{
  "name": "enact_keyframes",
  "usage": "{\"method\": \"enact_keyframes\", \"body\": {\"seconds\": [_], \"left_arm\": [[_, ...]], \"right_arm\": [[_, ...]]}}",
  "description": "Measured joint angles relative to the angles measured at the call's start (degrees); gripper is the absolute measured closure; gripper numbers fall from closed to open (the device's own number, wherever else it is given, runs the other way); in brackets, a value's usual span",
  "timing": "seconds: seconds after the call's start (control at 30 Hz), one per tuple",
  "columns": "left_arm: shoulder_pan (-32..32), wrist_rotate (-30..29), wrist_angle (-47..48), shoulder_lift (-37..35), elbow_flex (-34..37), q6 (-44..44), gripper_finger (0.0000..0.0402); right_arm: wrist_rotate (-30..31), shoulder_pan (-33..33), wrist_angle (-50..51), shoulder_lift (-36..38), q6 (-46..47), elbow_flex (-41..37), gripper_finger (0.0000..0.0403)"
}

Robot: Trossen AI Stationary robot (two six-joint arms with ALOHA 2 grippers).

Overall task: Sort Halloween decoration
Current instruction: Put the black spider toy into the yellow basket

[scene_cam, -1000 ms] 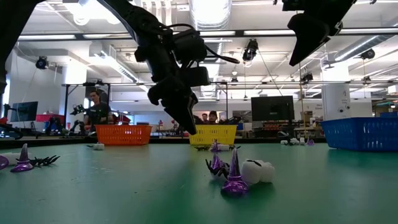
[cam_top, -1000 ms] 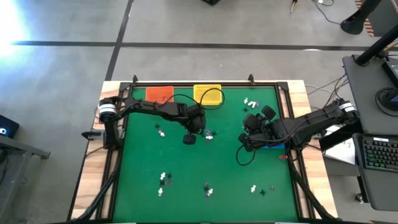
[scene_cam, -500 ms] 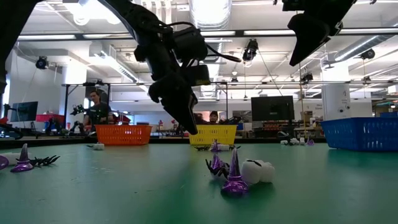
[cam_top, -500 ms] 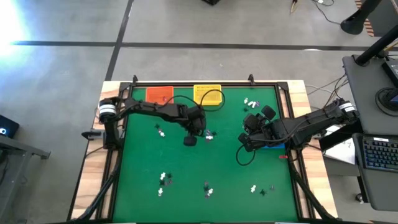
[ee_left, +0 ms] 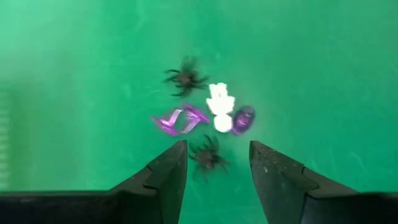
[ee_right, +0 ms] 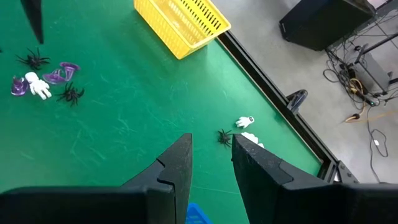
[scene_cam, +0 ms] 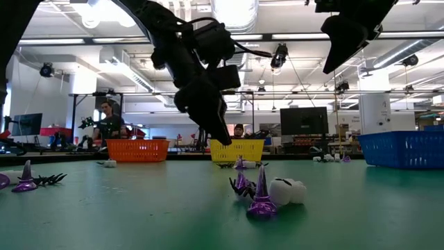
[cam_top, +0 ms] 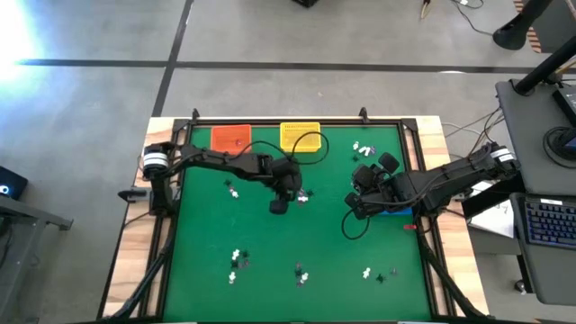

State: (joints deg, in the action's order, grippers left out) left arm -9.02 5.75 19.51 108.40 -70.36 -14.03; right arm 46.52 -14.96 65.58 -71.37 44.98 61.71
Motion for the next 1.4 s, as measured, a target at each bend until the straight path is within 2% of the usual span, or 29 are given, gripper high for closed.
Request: {"method": "enact_keyframes", "body": {"seconds": [0.33, 0.87, 1.03, 1.4], "left_arm": [[-1.2, -1.3, 0.1, 1.3, 0.0, 5.6, 0.0244], [-1.5, -0.6, -0.5, 2.8, 0.0, 5.8, 0.0245], [-1.6, 2.3, -1.1, 4.9, -0.2, 6.0, 0.0245], [-2.0, 2.3, -1.4, 8.1, -1.9, 5.6, 0.0252]], "right_arm": [[0.0, 0.0, 0.2, 0.0, 0.0, 0.0, 0.0296], [-0.1, 0.0, 0.2, 0.0, 0.5, 0.0, 0.0296], [-0.3, 0.0, 0.2, 0.0, 0.9, 0.0, 0.0296], [-0.5, 0.0, 0.4, 0.0, 1.1, 0.0, 0.0296]]}}
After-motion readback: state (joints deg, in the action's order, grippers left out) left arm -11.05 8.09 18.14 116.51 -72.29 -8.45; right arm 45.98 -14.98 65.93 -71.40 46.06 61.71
